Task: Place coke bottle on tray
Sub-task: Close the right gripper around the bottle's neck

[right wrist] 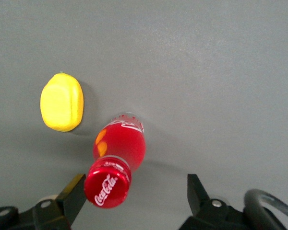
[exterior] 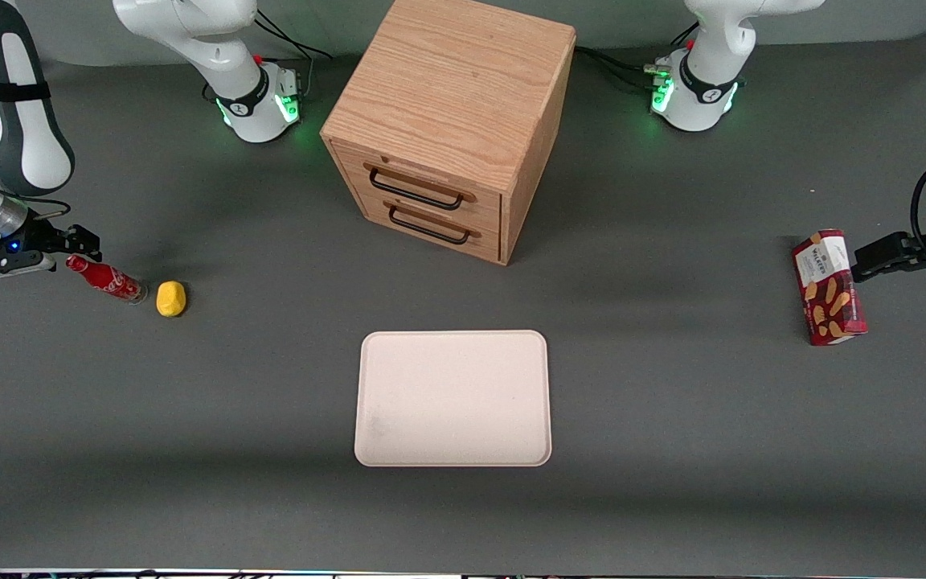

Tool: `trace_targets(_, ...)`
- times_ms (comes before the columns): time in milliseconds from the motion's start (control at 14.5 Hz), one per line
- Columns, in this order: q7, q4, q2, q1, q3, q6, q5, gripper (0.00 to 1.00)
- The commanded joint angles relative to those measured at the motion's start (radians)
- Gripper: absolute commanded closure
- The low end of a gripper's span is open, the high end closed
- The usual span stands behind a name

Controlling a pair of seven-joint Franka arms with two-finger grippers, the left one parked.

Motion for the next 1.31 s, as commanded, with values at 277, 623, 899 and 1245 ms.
trace_targets(277, -0.029, 0.004, -0.006, 0.014, 0.0, 0.008, 0.045, 0.08)
trace_targets(623, -0.029, 0.007, -0.004, 0.014, 0.014, 0.008, 0.051, 0.18)
trace_targets(899, -0.03, 0.009, -0.004, 0.014, 0.024, 0.008, 0.067, 0.23)
trace_targets(1245, -0.032, 0.012, -0.004, 0.014, 0.027, 0.007, 0.068, 0.55)
